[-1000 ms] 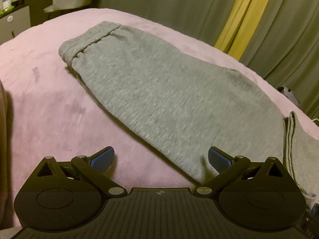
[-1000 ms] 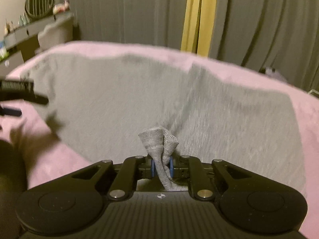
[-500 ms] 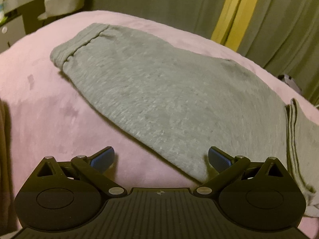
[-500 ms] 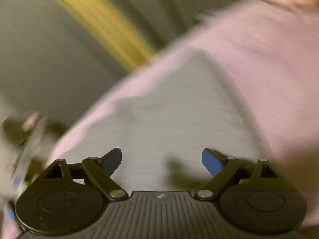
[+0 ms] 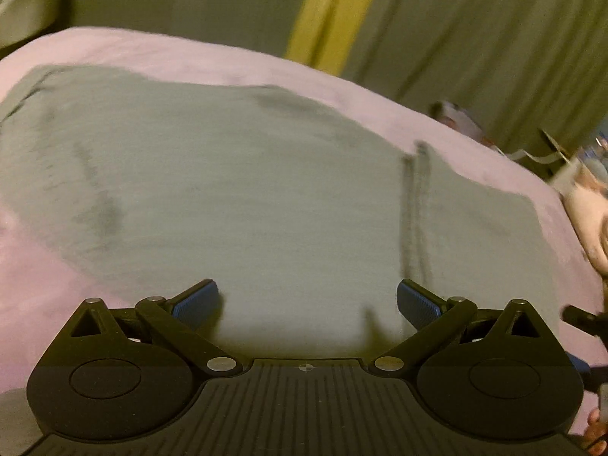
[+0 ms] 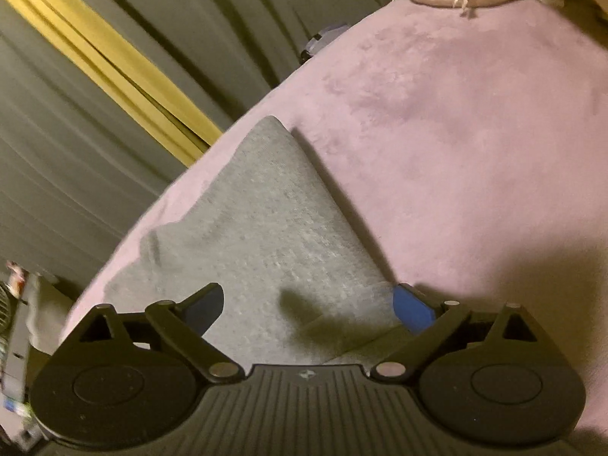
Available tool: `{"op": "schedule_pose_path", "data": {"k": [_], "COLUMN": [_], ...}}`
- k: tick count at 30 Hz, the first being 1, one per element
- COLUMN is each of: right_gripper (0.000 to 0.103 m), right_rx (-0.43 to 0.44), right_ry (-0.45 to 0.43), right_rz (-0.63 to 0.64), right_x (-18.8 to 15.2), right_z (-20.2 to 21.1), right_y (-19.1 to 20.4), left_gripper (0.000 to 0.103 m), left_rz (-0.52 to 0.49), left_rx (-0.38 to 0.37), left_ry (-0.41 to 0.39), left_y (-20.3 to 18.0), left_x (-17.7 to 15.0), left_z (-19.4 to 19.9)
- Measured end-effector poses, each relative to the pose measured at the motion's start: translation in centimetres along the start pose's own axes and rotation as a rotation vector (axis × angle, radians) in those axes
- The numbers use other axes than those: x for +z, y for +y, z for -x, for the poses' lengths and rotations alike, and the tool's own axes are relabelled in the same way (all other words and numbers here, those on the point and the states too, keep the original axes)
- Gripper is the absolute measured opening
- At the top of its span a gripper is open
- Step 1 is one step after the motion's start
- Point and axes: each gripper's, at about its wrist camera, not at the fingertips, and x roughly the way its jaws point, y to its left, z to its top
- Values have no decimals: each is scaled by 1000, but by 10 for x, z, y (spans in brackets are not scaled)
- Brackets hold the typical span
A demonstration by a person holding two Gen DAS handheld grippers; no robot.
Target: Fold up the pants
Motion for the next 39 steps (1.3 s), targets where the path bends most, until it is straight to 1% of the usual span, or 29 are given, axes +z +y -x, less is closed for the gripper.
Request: {"op": "schedule_pose_path", "data": {"k": [3, 5, 7, 8, 10, 11, 12, 15, 16, 17, 20, 22, 24, 29, 32, 35, 39], "right_gripper": [97, 97, 99, 99, 99, 99, 99, 99, 99, 99, 99, 99, 99, 99, 99, 99, 99], "right_rx": [-53, -108, -172, -216, -252, -243, -219, -130, -100, -90, -126, -92, -94, -128, -142, -151, -141], "right_ry": [33, 66, 120, 156, 174, 172, 160, 90, 46, 10, -74, -95, -91, -13, -5, -5, -9], "right_rz": [-1, 39, 135, 216, 295, 298, 275, 122, 60, 28, -21, -60, -66, 35, 54, 56, 43], "right_x": [-1, -3, -6, -9, -12, -11, -10, -2, 0, 2, 8, 11, 11, 9, 10, 10, 11], "right_z": [-8, -16, -24, -30, -32, -31, -28, -14, -6, 0, 7, 6, 2, -14, -22, -24, -22], "right_y": [-5, 1, 12, 23, 34, 35, 31, 7, -3, -9, -23, -32, -34, -20, -17, -16, -18], "left_gripper": [103, 103, 103, 103, 103, 103, 103, 103, 103, 103, 103, 102, 91, 90, 89, 81, 66], "left_rz": [-63, -67, -50, -42, -41, -52, -64, -81, -81, -81, -93, -63, -25, -62, -114, -120, -133], "left_rx": [-4, -12, -31, -37, -36, -40, -43, -39, -49, -61, -109, -122, -142, -113, -83, -86, -111], "left_ry": [30, 56, 86, 98, 115, 120, 123, 121, 119, 118, 111, 139, 153, 126, 107, 100, 108], "left_y": [-25, -33, -37, -38, -40, -42, -42, -47, -48, -51, -55, -52, -47, -53, -62, -65, -69], "left_x": [2, 4, 7, 8, 8, 9, 10, 15, 15, 18, 26, 31, 32, 27, 21, 19, 22], "left_z": [-13, -22, -31, -35, -40, -43, -45, -51, -50, -53, -66, -81, -89, -91, -90, -86, -84]}}
